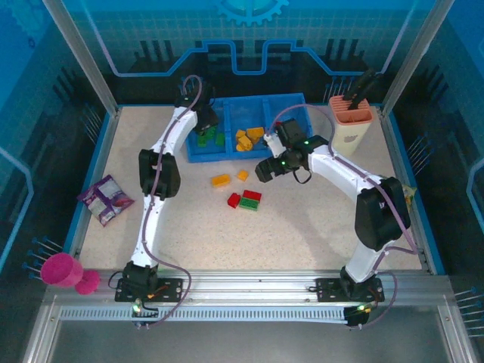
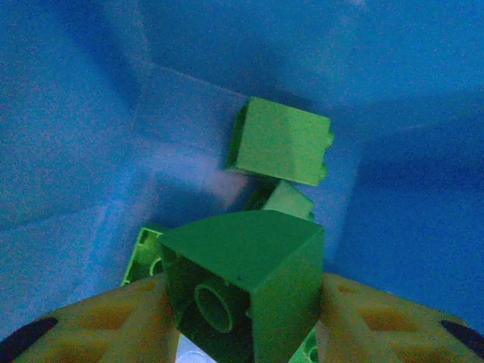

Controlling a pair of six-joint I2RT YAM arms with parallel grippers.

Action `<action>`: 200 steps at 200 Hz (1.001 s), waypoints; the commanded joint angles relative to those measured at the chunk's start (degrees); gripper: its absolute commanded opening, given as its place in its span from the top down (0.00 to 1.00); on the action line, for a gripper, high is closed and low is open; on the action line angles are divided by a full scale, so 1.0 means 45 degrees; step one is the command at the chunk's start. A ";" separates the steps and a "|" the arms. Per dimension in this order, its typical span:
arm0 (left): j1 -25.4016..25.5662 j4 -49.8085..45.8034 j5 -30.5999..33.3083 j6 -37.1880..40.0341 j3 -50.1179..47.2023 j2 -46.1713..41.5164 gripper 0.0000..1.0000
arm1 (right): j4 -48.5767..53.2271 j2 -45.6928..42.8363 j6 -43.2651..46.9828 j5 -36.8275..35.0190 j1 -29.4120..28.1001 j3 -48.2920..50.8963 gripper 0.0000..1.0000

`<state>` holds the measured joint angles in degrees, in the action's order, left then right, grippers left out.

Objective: Sort the legos into containers by color
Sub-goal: Place the lego in the container.

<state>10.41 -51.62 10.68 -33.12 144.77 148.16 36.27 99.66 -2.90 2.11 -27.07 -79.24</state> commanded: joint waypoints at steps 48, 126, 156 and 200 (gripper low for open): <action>-0.0073 0.0139 -0.1194 0.0031 -0.0543 -0.1205 0.42 | 0.0497 0.0306 0.0528 -0.0117 -0.0729 -0.0411 0.05; 0.0184 0.1799 -0.0944 0.0457 -0.5985 -0.6450 0.41 | -0.0570 0.0258 0.1267 -0.0098 -0.1816 0.0861 0.06; 0.0341 0.2466 -0.0832 0.0524 -0.8892 -0.8956 0.40 | -0.1090 0.0586 0.1135 0.0053 -0.2466 0.0683 0.06; 0.0327 0.2564 -0.1007 0.0555 -1.1818 -1.1792 0.38 | -0.1412 0.1697 0.1374 0.0460 -0.3424 0.0022 0.05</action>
<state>11.90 -40.58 7.03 -31.94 96.75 100.47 31.59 103.72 1.67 2.13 -40.34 -76.82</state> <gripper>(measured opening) 0.615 0.947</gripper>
